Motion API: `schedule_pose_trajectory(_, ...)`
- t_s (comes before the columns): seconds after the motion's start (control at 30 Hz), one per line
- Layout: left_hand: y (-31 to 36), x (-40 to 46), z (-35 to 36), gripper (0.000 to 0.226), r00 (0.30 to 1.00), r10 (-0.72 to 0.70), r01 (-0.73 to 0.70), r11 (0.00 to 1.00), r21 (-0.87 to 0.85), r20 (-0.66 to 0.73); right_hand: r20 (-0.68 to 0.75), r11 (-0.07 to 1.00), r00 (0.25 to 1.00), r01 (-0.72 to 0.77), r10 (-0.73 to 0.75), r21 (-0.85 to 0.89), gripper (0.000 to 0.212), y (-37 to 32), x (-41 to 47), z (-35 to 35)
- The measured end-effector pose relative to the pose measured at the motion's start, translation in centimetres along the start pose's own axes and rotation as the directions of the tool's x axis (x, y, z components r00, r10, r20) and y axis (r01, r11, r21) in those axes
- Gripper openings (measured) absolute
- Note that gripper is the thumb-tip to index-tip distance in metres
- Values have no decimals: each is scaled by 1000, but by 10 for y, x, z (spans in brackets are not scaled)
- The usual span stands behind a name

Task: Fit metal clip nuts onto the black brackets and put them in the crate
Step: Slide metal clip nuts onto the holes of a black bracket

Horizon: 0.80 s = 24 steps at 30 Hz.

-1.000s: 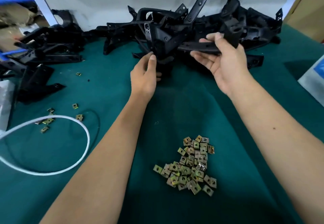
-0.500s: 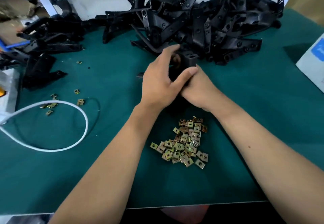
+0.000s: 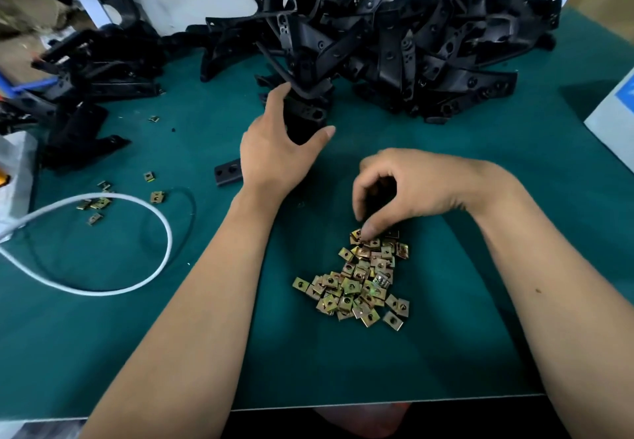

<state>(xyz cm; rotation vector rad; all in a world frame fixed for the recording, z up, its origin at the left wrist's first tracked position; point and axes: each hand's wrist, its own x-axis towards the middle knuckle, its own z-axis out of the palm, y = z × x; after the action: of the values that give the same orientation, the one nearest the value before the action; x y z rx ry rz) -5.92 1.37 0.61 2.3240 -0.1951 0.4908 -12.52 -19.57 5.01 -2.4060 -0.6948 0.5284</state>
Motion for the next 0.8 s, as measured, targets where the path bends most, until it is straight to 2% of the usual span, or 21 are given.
schedule_pose_trajectory(0.17,4,-2,4,67,999,21,-18,996,-92,33,91,999,995,43,-45,24,17,-14,3,6)
schedule_pose_trajectory(0.27,5,-2,5,70,998,22,-15,992,-126,53,108,999,994,33,-34,4,13,-17,4,10)
schedule_pose_trajectory(0.33,5,-2,4,77,997,15,-4,990,-138,75,30,1000,999,12,-12,-28,11,-17,8,12)
schedule_pose_trajectory(0.4,6,-2,3,81,998,-19,29,985,-171,56,-123,997,992,-9,-1,-79,12,-12,13,14)
schedule_pose_trajectory(0.5,10,-3,5,82,998,-57,60,977,-204,19,-368,994,929,-68,30,-88,15,0,18,15)
schedule_pose_trajectory(0.6,14,-4,8,81,998,-62,63,969,-240,8,-563,992,819,-52,110,117,19,14,22,19)
schedule_pose_trajectory(0.67,14,-4,9,83,998,-64,69,954,-290,28,-661,950,726,36,189,312,18,19,26,23)
schedule_pose_trajectory(0.8,12,-5,9,93,991,-32,84,908,-411,131,-713,792,609,218,347,571,22,25,29,26)
